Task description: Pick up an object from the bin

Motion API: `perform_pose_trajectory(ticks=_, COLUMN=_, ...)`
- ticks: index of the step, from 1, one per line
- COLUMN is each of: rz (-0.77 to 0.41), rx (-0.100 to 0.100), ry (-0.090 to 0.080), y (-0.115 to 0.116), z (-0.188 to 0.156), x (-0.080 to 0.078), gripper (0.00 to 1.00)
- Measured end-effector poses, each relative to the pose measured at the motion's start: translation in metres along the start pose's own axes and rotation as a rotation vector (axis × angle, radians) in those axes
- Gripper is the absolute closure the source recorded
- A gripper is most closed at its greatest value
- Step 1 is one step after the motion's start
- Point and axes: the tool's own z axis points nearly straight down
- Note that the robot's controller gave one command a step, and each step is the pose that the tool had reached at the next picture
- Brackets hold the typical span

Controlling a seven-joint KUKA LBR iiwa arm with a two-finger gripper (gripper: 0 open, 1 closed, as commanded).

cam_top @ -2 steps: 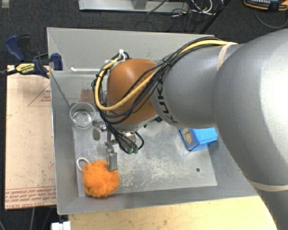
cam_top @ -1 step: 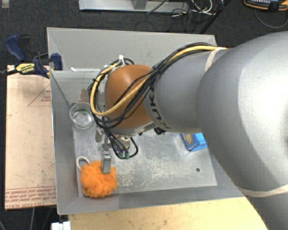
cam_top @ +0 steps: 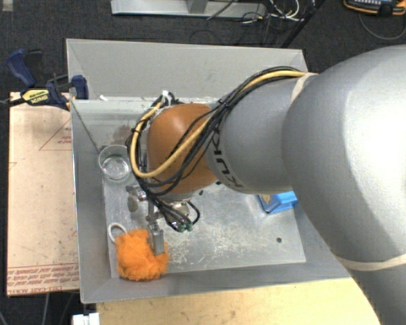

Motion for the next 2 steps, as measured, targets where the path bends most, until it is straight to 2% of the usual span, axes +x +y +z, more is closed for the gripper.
perform_pose_trajectory(ticks=1, rz=-0.141, rx=0.002, ry=0.0, y=-0.009, z=0.009, x=0.017, gripper=0.0)
perform_pose_trajectory(ticks=2, rz=0.037, rx=0.002, ry=-0.007, y=0.03, z=0.021, x=0.041, gripper=1.0)
